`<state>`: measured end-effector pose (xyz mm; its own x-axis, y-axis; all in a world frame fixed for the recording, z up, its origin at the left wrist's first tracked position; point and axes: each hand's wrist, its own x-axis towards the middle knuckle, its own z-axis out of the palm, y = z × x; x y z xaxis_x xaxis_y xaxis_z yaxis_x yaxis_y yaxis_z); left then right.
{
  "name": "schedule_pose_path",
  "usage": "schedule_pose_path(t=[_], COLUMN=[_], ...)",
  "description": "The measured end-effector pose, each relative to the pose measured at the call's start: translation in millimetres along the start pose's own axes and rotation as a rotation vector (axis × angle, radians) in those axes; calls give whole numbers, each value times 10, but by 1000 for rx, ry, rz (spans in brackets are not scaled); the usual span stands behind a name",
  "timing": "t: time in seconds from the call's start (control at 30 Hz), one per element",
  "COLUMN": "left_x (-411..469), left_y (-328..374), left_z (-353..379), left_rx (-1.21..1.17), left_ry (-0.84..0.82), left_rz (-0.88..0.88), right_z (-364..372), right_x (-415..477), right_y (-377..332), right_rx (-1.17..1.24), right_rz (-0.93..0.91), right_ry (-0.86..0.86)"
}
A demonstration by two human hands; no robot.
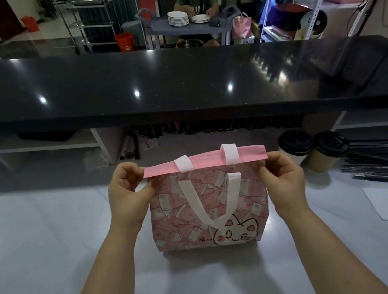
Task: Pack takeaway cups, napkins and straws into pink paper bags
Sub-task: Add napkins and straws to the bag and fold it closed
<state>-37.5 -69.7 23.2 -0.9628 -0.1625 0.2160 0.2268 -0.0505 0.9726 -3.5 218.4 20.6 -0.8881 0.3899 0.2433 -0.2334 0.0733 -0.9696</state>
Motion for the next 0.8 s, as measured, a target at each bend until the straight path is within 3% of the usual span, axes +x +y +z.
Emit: schedule_pose_path(t=[0.1,0.2,0.33,0.5,0.63,0.8], left_x=[-11,-12,-6,-4,-3,-19], left_y=[40,99,117,109,107,126], left_z=[37,120,166,187,208,236], left_rx=[49,140,180,189,182,176], left_ry=[-129,-193,-156,-134,-134,-125], left_rz=[-40,43,90,108,114,117], right_z=[-5,-76,-48,63,48,51], right_x=[3,80,228,279,373,566], right_y=[-20,-141,-469,-707,-837,-1058], right_rx=[-91,-399,-868,-1174,-1257,-1229], right_rz=[-24,-216,-379,-467,-576,-567], right_ry=[-33,-232,-492,-723,-786,-806])
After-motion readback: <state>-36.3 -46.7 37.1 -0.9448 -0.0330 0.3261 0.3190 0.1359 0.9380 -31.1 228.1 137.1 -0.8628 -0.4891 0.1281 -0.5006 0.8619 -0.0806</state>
